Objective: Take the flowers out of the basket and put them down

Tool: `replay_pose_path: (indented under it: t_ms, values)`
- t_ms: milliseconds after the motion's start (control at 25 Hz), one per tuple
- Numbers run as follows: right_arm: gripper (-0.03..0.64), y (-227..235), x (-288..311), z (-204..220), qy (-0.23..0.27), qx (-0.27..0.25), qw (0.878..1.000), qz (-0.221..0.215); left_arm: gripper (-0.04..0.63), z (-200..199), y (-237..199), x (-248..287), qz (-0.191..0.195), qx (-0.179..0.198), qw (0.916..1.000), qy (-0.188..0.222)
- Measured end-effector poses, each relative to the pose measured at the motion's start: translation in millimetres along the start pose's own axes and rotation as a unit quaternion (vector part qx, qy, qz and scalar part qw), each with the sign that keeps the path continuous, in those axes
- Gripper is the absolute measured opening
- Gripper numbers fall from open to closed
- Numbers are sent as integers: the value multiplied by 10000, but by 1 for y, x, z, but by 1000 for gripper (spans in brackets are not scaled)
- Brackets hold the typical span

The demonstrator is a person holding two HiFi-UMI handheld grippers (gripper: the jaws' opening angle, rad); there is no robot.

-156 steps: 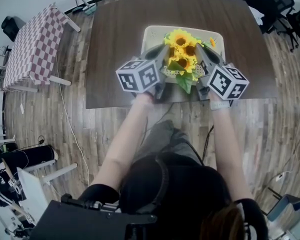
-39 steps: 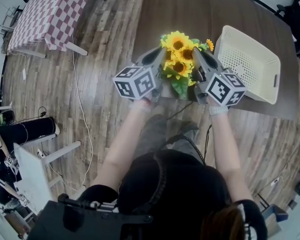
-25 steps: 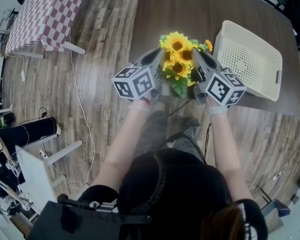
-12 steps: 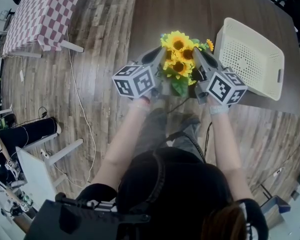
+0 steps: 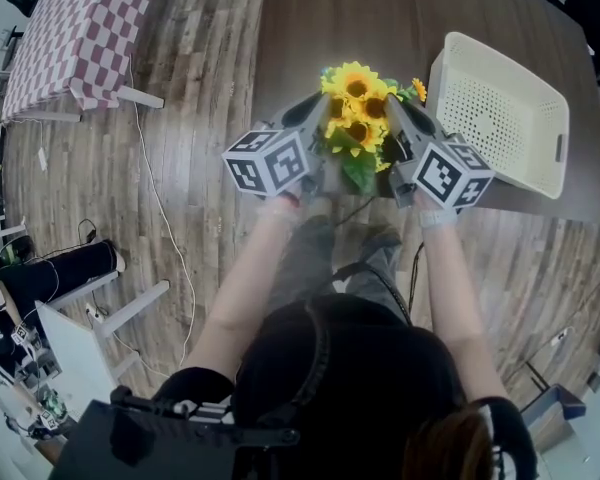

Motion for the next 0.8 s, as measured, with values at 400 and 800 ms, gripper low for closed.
replay_pose_path:
  t_ms: [400, 800]
  values:
    - [3, 6, 0, 3, 38, 79, 9999, 63, 11, -2, -4, 5, 56, 7, 10000, -45]
    - [5, 9, 1, 6, 50, 101, 9998, 154, 11, 0, -9, 6, 103, -44, 9999, -37]
Point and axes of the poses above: the fingertips, and each gripper's own axes: x forward along the fingers, y to its right, z out of its underside, the point moved 9 cm from there along -x, backward along the fingers, and after that the axes turned 3 degrees about -z, right-handed, at the moved point
